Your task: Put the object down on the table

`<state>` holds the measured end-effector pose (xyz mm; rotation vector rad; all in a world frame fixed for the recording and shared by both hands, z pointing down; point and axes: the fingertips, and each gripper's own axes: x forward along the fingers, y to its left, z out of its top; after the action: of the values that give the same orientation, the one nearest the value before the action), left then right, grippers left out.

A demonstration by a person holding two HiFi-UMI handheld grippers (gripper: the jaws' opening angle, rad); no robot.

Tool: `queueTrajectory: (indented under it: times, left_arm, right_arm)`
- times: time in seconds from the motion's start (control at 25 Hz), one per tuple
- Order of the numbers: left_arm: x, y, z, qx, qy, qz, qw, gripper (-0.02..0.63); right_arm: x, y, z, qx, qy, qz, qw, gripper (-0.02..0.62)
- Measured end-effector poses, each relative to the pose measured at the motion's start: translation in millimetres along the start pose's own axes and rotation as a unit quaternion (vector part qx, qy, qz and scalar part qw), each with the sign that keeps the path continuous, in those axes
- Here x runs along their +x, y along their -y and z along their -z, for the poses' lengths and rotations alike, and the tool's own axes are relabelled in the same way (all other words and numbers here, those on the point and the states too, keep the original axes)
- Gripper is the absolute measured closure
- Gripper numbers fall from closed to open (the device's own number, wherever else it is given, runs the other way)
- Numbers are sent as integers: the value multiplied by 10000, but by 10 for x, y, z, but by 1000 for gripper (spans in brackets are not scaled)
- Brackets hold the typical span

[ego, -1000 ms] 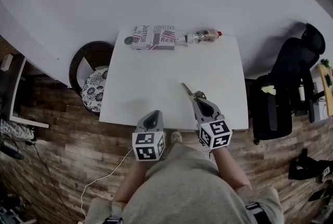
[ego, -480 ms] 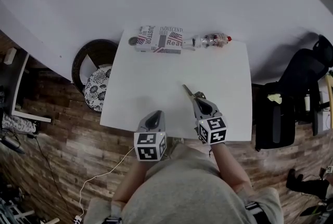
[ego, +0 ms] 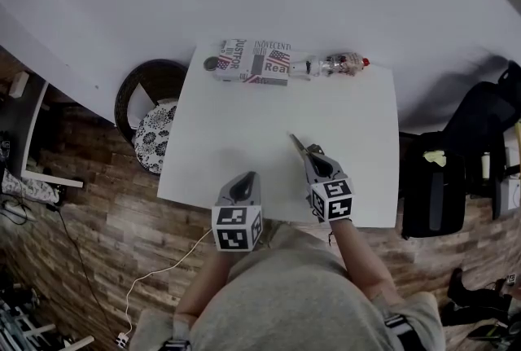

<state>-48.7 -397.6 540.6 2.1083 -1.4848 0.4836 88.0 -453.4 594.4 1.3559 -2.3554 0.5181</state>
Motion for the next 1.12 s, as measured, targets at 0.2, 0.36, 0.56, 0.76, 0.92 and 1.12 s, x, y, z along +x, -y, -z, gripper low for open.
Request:
queueTrajectory:
  times: [0.2,0.36,0.56,0.76,0.92,1.12]
  left_arm:
    - [44,29,-1,14,-28,2,10000,591]
    - [86,33,-13,16,-32,1,10000,591]
    - [100,44,-17,8,-28,-6,10000,591]
    - [112,40,-11,3,-44,-5,10000,591]
    - [95,51,10,-2,-38,-9,10000,591]
    - [89,43,11,2,-39,-13,10000,591]
  right_arm:
    - [37,68,67,-15,-119,31,9999,586]
    - [73,96,95,-85,-168,24,9998,584]
    - [68,146,99,-157,-160,52,9997,581]
    - [91,218,94,-356,-195,137,9991,574]
    - [87,312,121,-378,-235,238,9987,563]
    - [103,433,164,-375,-319,347,9982,549]
